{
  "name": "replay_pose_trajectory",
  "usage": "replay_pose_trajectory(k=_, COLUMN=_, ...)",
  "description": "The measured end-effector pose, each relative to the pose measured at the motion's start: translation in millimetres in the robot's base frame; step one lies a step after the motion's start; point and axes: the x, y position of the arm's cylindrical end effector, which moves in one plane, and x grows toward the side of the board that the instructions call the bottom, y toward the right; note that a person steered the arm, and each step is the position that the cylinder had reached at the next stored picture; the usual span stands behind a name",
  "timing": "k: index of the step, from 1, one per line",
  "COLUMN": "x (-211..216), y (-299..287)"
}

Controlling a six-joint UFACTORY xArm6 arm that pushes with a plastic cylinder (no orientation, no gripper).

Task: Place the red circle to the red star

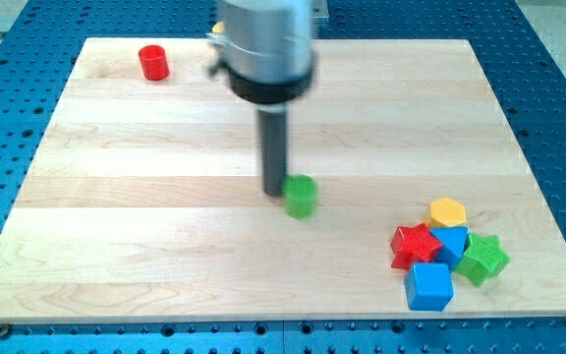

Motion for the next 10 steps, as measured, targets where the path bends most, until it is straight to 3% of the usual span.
replay_pose_trajectory(k=1, x=-3, y=33)
replay_pose_trajectory(k=2, x=12, y=0)
replay_pose_trajectory(k=3, x=19, y=44)
replay_pose_trajectory(k=4, x=17, y=46)
replay_pose_trajectory(k=5, x=-4, y=-96)
replay_pose_trajectory(k=6, x=-67, y=-221)
replay_pose_trajectory(k=8, x=-231, y=-260)
replay_pose_trajectory(k=9, x=-248, y=-224)
replay_pose_trajectory(k=10, x=-212, y=-180)
